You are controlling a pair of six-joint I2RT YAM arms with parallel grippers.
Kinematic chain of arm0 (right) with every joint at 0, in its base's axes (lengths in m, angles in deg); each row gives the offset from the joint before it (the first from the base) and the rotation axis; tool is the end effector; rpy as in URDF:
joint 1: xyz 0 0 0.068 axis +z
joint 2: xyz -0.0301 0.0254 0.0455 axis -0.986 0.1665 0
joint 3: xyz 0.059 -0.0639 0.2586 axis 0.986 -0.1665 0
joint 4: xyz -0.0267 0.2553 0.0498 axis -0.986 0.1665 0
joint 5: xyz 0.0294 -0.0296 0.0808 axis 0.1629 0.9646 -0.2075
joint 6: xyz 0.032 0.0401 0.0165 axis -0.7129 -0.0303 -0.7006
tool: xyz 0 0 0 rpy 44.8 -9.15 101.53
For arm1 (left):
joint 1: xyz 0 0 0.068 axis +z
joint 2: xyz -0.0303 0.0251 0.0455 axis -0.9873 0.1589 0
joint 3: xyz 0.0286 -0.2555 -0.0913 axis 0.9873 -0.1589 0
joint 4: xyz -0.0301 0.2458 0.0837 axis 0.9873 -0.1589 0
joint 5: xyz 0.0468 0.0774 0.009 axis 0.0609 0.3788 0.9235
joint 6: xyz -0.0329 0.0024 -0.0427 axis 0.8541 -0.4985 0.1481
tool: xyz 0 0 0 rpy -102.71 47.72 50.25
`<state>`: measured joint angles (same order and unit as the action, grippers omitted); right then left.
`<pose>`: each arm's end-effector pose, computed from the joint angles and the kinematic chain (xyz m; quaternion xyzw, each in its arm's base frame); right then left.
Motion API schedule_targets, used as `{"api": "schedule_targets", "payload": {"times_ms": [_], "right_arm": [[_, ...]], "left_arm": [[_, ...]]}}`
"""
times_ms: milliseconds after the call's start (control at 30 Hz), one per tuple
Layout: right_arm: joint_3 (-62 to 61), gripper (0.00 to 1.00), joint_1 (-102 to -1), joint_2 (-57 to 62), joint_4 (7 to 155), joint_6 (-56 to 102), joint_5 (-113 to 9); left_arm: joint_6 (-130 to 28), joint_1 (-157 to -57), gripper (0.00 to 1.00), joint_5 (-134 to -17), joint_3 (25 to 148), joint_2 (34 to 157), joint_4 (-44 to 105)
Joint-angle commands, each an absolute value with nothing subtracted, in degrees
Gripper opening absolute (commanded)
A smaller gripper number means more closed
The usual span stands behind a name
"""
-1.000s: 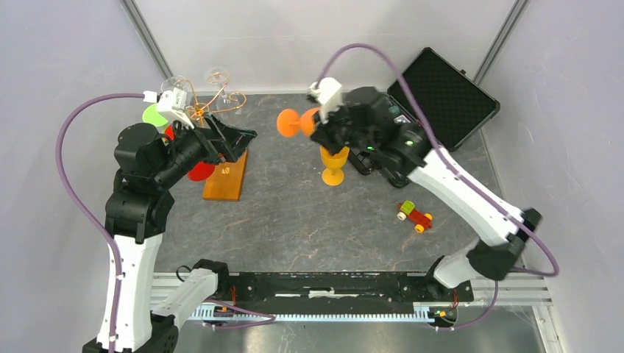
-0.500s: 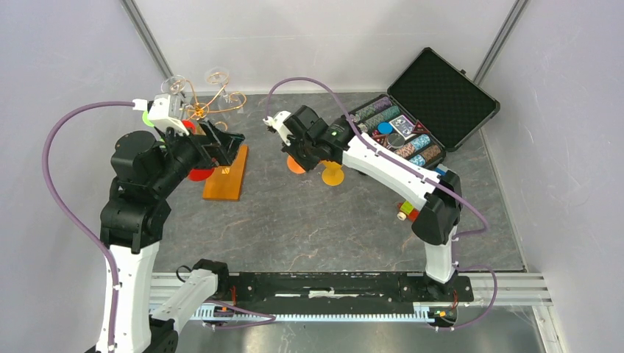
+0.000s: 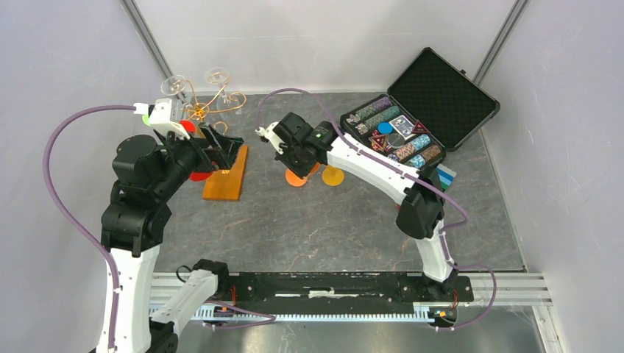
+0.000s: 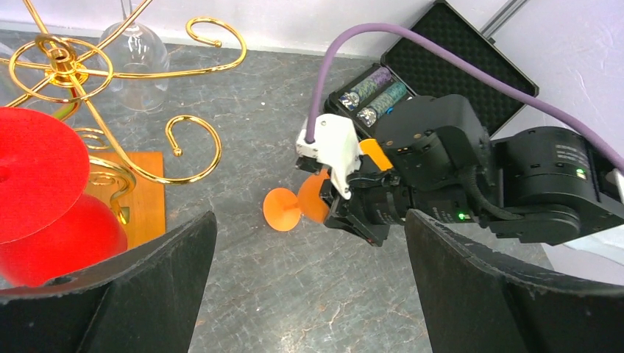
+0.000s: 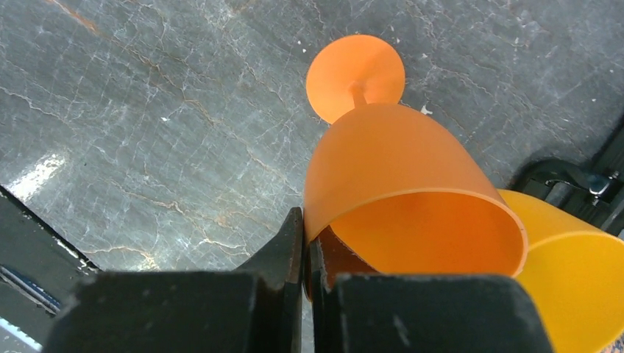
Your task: Take the wine glass off the wine glass rack
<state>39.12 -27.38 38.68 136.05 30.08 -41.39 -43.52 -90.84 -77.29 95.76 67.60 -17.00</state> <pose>0.2695 0.3551 0.3079 -0.4246 0.8610 0.1024 0.2607 0.1154 -0.0267 0.4722 -0.0057 0.7728 -0.2234 0.5940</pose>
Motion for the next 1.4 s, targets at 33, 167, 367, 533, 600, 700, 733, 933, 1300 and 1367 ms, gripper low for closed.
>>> {"api": "schedule_targets", "payload": {"times_ms": [33, 167, 367, 533, 600, 700, 733, 933, 1300, 1367], "right_arm": [[44.6, 0.06, -27.0, 42.3, 138.4, 29.9, -39.9], [45.5, 0.11, -26.8, 42.7, 139.1, 29.9, -38.6], [46.3, 0.3, -26.7, 43.1, 138.7, 29.9, -37.3], [47.1, 0.35, -26.7, 43.8, 137.3, 29.9, -35.6], [47.1, 0.32, -26.7, 43.9, 136.1, 29.9, -34.5], [46.0, 0.24, -26.7, 43.5, 133.2, 29.9, -33.6], [45.2, 0.22, -26.7, 43.2, 131.8, 29.9, -33.3], [42.7, 0.16, -26.7, 42.3, 125.9, 30.3, -29.5], [42.2, 0.33, -26.7, 41.3, 121.5, 31.9, -29.4], [41.1, 0.46, -26.7, 39.3, 120.1, 31.4, -30.3]], "left_arm": [[-46.9, -90.5, 1.0, -77.0, 95.1, 66.9, -16.6], [-47.0, -90.5, 1.0, -77.1, 94.7, 66.9, -16.6], [-46.9, -90.5, 1.0, -77.5, 94.7, 67.0, -16.6], [-46.9, -90.5, 1.0, -77.5, 94.8, 66.9, -16.7], [-46.9, -90.5, 1.0, -77.3, 95.1, 67.1, -16.9], [-47.0, -90.5, 1.0, -77.1, 95.5, 67.2, -17.3], [-47.1, -90.6, 1.0, -77.1, 95.6, 67.2, -17.4], [-47.3, -90.5, 1.0, -76.8, 96.2, 67.1, -17.9], [-45.7, -90.5, 1.0, -75.2, 97.2, 67.9, -18.0], [-45.2, -90.5, 1.0, -74.0, 97.5, 67.7, -18.0]]}}
